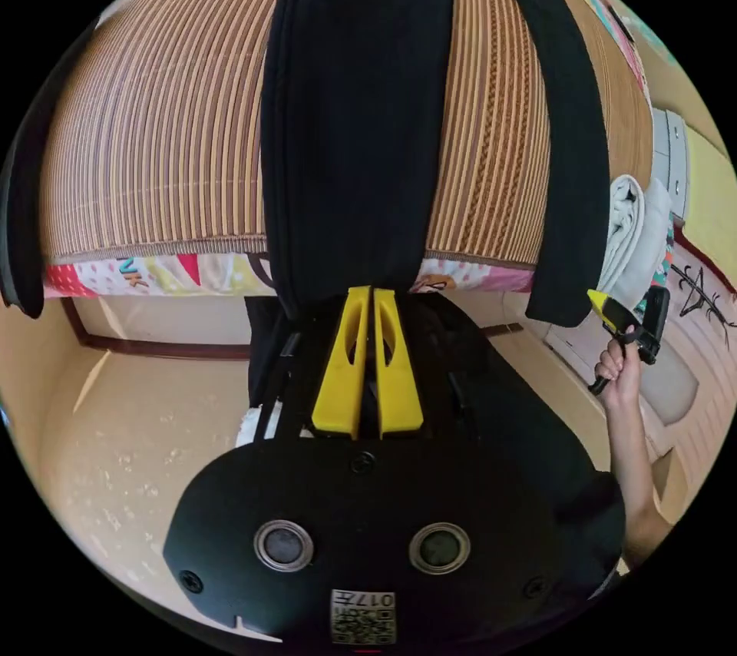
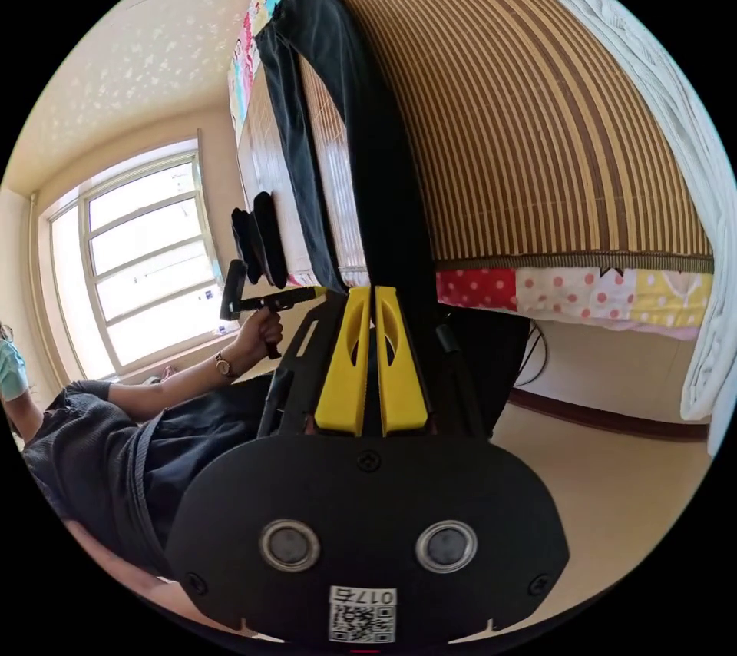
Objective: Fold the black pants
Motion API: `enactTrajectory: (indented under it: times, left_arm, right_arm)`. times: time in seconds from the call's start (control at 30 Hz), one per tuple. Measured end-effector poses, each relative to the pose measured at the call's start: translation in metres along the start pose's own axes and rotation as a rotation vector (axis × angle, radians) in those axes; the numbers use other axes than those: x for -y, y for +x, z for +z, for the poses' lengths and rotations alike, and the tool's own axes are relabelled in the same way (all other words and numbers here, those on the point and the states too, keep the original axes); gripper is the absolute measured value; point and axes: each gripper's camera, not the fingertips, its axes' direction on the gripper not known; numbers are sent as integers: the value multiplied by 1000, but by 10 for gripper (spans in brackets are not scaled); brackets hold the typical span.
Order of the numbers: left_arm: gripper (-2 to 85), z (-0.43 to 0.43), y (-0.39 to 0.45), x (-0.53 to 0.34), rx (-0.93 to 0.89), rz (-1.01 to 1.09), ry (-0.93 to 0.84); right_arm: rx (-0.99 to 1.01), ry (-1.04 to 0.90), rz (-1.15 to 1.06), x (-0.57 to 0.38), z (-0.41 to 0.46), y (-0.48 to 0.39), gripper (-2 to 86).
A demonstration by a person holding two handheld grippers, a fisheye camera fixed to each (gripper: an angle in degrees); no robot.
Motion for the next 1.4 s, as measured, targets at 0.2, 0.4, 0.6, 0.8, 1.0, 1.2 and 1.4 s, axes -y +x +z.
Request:
enactTrajectory:
  times: [0.2, 0.4, 0.6, 0.8, 1.0, 1.2, 1.4]
  left_arm:
    - [61, -33, 66, -29, -187, 283, 133]
    - [81, -16, 103, 10, -166, 327, 63]
    - [78, -8, 67, 13, -201, 276, 53]
    - [77, 22, 17, 0, -141, 202, -18]
    - [77, 40, -2, -6, -143, 154, -47]
    - [77, 47, 10, 1, -148, 194, -62]
    - [77, 66, 12, 14, -128, 178, -85]
  right_arm:
    - [-264, -145, -265, 11, 29, -78, 11]
    - [-368, -64, -186, 26, 22, -56, 12]
    - [-266, -201, 44, 12, 31, 22, 15]
    - [-11, 38, 248, -12, 25, 85, 80]
    - [459, 239, 536, -45, 65, 163, 131]
    - [996, 375, 33, -55, 80, 132, 46]
    - [327, 135, 552, -93, 109, 153, 21]
